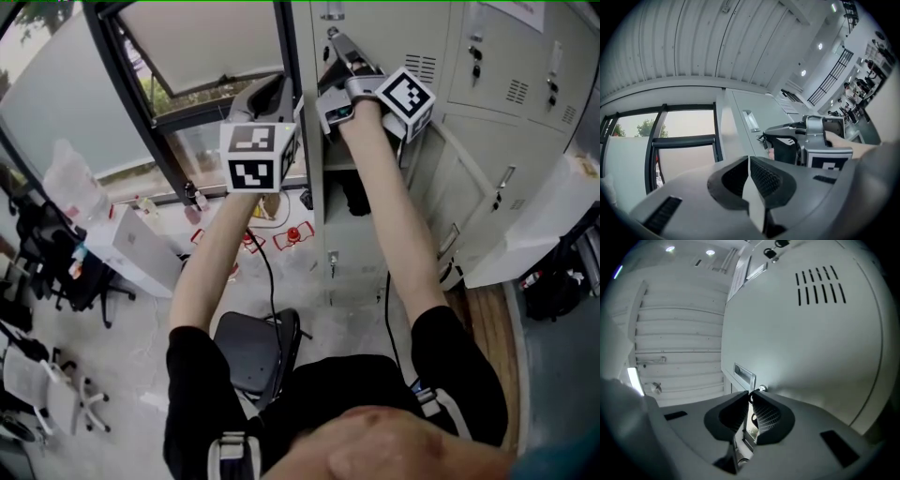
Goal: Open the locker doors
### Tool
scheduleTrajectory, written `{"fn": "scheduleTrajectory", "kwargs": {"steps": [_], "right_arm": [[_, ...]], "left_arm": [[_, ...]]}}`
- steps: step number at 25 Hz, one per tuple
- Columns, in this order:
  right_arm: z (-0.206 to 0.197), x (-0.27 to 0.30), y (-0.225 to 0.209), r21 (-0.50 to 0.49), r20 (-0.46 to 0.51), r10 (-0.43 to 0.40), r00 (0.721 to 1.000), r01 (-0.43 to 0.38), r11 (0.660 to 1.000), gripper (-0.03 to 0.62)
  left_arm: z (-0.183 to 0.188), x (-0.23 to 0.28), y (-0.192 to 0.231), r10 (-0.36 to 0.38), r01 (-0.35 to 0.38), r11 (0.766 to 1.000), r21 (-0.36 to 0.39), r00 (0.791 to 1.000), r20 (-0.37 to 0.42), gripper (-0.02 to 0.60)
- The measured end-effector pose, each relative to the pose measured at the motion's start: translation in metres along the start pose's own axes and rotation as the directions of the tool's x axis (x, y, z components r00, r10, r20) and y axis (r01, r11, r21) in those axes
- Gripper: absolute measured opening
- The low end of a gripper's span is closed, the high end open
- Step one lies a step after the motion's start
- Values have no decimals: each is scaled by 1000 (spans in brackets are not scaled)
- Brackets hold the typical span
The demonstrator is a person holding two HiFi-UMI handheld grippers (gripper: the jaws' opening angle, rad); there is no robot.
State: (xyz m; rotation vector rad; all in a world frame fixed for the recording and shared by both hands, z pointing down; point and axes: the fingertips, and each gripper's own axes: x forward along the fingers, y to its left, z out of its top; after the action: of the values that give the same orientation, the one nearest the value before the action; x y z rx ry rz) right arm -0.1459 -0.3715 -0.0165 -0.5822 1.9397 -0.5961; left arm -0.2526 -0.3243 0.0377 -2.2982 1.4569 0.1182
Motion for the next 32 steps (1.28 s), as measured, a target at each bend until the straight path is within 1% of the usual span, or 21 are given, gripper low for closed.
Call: {"fn": "scheduleTrajectory", "kwargs": {"steps": [4,7,10,12,14,16,18,20,21,22,23,24,25,26,27,28,29,30,31,32], "right_arm": [[-4,0,3,84,40,31,999,-34,996,44],[1,-2,-3,105,72,28,997,-35,994,44],[1,-3,-4,105,83,43,996,-52,993,44],[0,-5,-3,61,84,47,995,-52,997,48],[1,-7,-2,1,78,48,996,-48,999,54],[4,-9,2,-46,55,59,997,-57,997,95],[8,-9,7,-112,28,70,997,-66,991,106],[14,-10,13,-236,-3,66,998,-64,970,107],[15,-10,17,-309,-22,59,998,-63,949,109],[15,-9,20,-385,-44,50,998,-63,921,109],[15,-8,23,-463,-70,37,997,-65,884,111],[14,-5,26,-545,-99,19,995,-70,836,118],[12,-3,29,-626,-128,-2,992,-79,776,123],[9,0,33,-706,-155,-26,988,-92,703,127],[4,3,37,-779,-178,-51,983,-109,617,132],[-1,5,41,-842,-197,-75,978,-129,524,132],[-6,8,46,-889,-211,-98,973,-150,433,132],[-11,11,49,-921,-222,-117,968,-169,351,132],[-15,14,52,-941,-229,-135,964,-184,284,132],[-17,18,53,-953,-233,-153,960,-194,232,133]], "left_arm": [[0,-2,1,-2,2,1000,-3,1000,1,9],[-1,-4,0,-5,5,1000,5,1000,-4,9],[-2,-9,3,-8,8,999,32,1000,-7,9],[-4,-12,8,-1,2,999,37,1000,-10,9],[-5,-13,10,0,1,1000,28,1000,-14,9],[-6,-14,10,-7,7,1000,25,1000,-16,9],[-7,-14,9,-10,11,999,32,1000,-14,9],[-7,-13,8,-13,13,999,35,1000,-14,9],[-7,-12,6,-17,18,999,32,1000,-11,9],[-6,-11,5,-22,23,999,28,1000,-8,9],[-6,-10,3,-26,26,999,26,1000,-4,9],[-6,-9,3,-28,28,999,25,1000,1,9],[-6,-7,4,-29,28,999,26,1000,7,9],[-6,-6,4,-29,28,999,27,1000,11,9],[-6,-5,4,-30,29,999,26,999,12,9],[-7,-4,4,-32,32,999,23,999,9,9],[-7,-3,3,-35,35,999,19,999,6,9],[-6,-2,2,-40,40,999,16,999,7,9],[-5,-2,0,-45,45,999,15,999,8,9],[-5,-1,-2,-50,50,999,14,999,8,9]]}}
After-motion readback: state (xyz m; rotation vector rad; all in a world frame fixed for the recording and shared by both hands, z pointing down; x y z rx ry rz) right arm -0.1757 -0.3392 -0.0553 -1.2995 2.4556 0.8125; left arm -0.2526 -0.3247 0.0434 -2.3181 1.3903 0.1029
